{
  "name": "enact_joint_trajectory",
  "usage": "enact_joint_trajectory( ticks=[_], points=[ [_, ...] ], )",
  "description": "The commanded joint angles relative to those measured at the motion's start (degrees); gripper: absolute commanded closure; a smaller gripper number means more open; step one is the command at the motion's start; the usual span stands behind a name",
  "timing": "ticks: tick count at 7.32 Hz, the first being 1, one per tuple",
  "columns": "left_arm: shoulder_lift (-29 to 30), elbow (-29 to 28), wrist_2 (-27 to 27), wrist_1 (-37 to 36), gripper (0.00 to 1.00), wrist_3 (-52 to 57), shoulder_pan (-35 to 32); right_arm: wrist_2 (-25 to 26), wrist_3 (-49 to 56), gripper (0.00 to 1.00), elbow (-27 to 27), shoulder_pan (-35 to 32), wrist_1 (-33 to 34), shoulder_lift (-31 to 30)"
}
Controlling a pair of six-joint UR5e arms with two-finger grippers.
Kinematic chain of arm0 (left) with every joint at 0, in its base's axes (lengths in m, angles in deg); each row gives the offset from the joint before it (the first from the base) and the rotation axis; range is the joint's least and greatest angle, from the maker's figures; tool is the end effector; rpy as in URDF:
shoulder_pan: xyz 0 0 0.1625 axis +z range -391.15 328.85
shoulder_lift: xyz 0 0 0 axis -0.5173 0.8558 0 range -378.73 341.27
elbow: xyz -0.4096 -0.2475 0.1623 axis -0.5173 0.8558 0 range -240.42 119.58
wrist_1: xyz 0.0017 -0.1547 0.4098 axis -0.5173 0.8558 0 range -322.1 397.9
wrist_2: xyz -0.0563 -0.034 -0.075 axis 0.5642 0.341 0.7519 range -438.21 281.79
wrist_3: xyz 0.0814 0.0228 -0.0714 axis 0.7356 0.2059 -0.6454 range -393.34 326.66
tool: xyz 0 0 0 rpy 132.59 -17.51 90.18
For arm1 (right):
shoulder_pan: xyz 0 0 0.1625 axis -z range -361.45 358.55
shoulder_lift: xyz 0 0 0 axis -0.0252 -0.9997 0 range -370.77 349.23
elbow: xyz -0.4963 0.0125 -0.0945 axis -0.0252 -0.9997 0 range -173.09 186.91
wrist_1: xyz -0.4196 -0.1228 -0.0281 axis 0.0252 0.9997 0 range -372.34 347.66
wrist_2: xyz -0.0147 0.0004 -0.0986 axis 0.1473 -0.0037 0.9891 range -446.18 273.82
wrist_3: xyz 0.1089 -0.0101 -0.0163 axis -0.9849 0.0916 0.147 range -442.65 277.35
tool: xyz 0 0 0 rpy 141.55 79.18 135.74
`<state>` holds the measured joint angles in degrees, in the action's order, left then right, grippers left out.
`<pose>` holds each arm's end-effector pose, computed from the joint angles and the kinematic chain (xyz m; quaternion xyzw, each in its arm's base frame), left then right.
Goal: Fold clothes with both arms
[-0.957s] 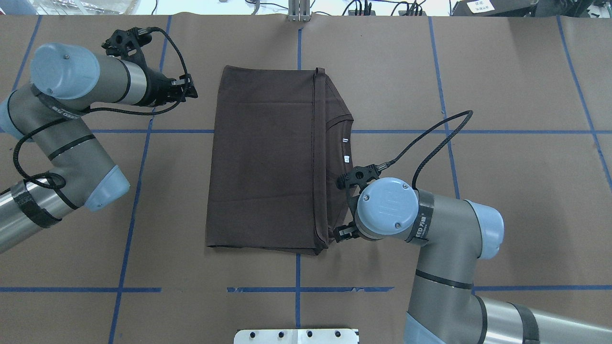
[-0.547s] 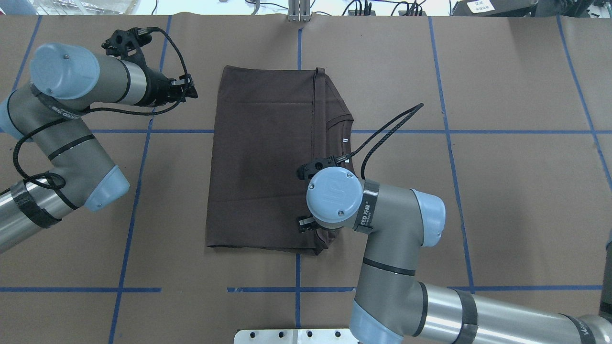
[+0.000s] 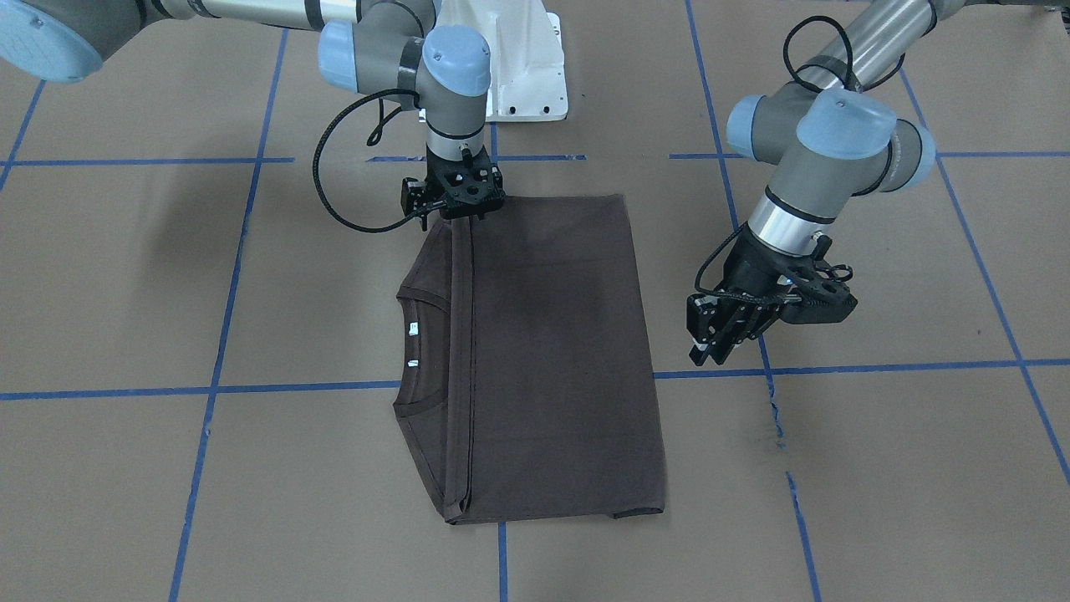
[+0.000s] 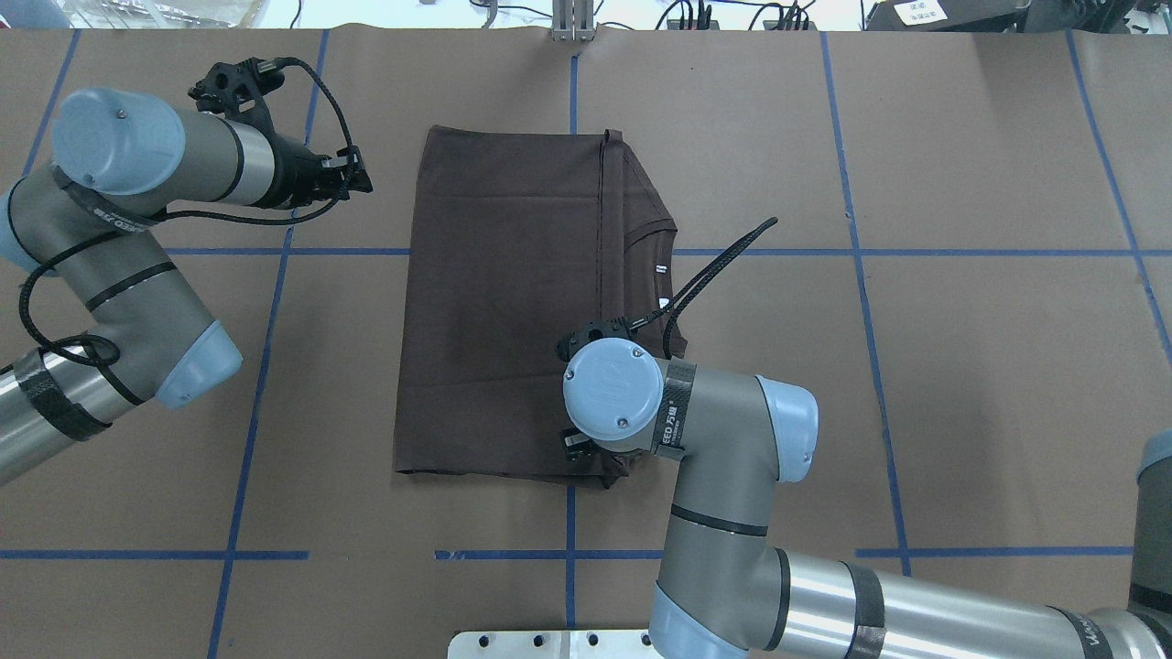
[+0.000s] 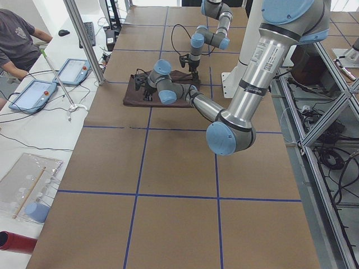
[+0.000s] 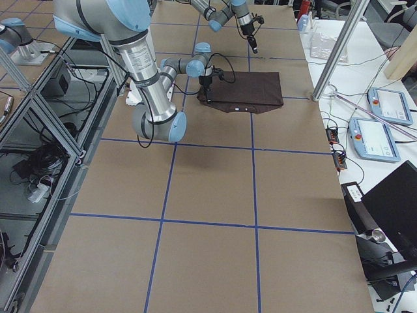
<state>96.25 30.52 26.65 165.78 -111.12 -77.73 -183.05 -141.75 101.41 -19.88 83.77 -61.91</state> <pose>0.4248 -0.6013 0.3959 0.1616 0.5104 -0.1833 0.8245 -0.6891 -0.3563 0.2965 0.0814 -0.3135 -0.1218 0.9382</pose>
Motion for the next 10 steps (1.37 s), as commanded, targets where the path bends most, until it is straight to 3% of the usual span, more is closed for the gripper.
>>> enact_joint_trajectory(
  ticks=[1, 5, 8, 10],
  points=[
    [-0.11, 0.03, -0.01, 0.0, 0.6, -0.09, 0.0, 0.11, 0.04, 0.0, -0.37, 0.5, 0.04, -0.36],
    [-0.11, 0.03, -0.01, 0.0, 0.6, -0.09, 0.0, -0.33, 1.09, 0.0, 3.22, -2.48, 0.04, -5.09],
    [-0.73, 0.38, -0.01, 0.18, 0.6, -0.27, 0.0, -0.6, 12.22, 0.0, 13.57, -6.7, 0.04, -16.94],
    [-1.42, 1.43, -0.01, 0.09, 0.6, -0.36, 0.09, -0.42, 9.2, 0.0, 13.34, -6.88, 0.04, -13.4]
  ],
)
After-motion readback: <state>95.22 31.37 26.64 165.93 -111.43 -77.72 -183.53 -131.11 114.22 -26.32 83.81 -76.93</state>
